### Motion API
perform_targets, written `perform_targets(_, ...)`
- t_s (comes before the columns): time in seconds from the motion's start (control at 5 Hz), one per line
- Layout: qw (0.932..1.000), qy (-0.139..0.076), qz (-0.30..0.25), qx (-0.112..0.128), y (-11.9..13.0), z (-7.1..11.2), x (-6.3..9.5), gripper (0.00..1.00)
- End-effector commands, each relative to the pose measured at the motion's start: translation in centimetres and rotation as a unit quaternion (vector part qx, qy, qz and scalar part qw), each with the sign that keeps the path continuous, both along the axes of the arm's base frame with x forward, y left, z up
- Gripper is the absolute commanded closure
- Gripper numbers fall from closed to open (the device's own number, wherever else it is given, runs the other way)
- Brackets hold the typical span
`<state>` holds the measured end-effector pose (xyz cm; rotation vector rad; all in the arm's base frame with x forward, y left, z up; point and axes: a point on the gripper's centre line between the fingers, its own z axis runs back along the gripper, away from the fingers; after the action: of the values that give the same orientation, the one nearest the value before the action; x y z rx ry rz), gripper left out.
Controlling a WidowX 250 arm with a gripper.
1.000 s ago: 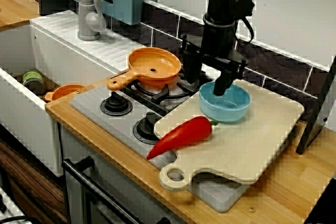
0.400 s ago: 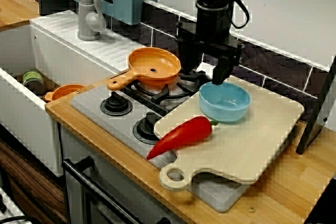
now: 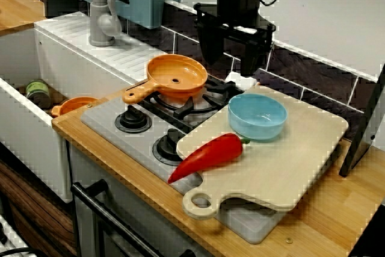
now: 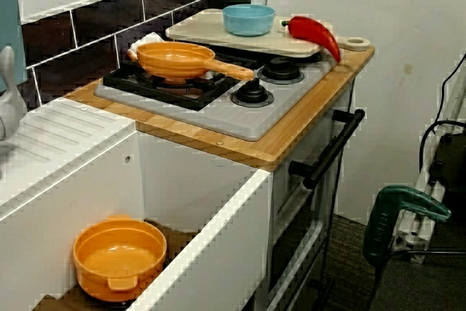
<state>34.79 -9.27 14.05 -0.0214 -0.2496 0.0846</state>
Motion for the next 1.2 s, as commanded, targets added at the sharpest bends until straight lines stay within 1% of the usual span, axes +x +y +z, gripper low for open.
perform_targets(0.0,0.9988,-0.045,-0.016,-0.001,0.6,1.9,-1.7,0.00)
perform_targets(0.4,0.9978,-0.054,-0.038,0.004,0.2,1.6,-3.5,0.00)
perform_targets(0.6,0.9971,-0.058,-0.048,0.006,0.0,1.1,-4.4,0.00)
perform_targets(1.0,0.9939,-0.067,-0.087,0.012,-0.7,0.2,-6.0,0.00)
